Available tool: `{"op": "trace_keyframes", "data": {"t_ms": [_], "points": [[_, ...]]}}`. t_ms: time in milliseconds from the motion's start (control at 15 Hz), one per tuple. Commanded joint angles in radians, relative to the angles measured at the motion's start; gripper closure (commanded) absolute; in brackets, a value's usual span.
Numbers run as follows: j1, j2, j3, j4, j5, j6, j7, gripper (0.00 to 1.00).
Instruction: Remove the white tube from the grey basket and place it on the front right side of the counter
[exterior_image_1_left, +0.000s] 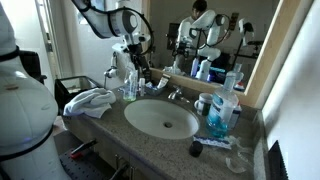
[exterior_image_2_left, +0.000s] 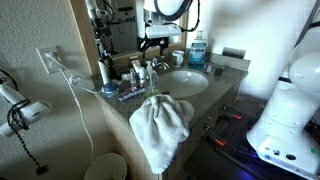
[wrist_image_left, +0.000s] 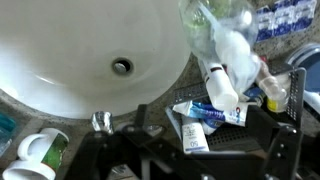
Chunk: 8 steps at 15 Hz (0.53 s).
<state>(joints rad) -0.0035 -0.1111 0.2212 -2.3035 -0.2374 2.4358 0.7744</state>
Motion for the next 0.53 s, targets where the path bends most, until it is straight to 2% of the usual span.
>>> {"op": "trace_keyframes", "data": {"t_ms": [0,200,467], "points": [[0.018,0.113,-0.047,0.124,0.015,0.045,0.026,0.00],[0.040,0.191,-0.075,0.202,0.022,0.061,0.028,0.00],[0.083,0.298,-0.126,0.279,-0.033,0.070,0.066,0.00]]}}
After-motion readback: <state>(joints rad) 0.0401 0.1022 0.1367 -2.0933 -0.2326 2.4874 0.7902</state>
